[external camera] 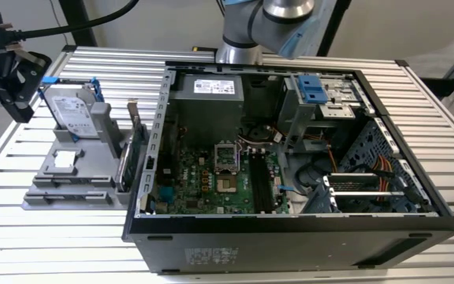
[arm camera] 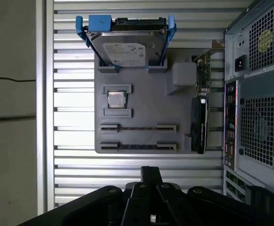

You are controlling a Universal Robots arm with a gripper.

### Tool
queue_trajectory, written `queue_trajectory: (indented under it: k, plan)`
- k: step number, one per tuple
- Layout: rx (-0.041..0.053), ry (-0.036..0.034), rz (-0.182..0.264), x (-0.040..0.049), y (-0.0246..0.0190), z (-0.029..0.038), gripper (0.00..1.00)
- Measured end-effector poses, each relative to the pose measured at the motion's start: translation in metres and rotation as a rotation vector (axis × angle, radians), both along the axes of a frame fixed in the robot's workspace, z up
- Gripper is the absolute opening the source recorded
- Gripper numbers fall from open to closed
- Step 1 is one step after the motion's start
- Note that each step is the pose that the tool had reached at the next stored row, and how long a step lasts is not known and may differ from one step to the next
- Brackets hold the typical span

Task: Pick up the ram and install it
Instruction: 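Reach for the ram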

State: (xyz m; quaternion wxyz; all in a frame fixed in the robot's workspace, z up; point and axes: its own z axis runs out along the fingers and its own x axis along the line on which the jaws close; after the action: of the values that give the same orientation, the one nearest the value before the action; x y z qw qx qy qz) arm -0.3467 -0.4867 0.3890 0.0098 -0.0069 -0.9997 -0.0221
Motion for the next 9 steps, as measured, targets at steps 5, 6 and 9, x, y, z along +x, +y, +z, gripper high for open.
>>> queue_trajectory:
  k: [5, 6, 9]
  plan:
    - [0.0000, 0.0000, 0.001, 0.0000, 0.0000, 0.0000, 0.00]
    - [0.0000, 0.0000, 0.003, 0.0000, 0.0000, 0.0000, 0.00]
    - [-0.0001, 0.0001, 0.011, -0.0001, 0.0000, 0.0001, 0.00]
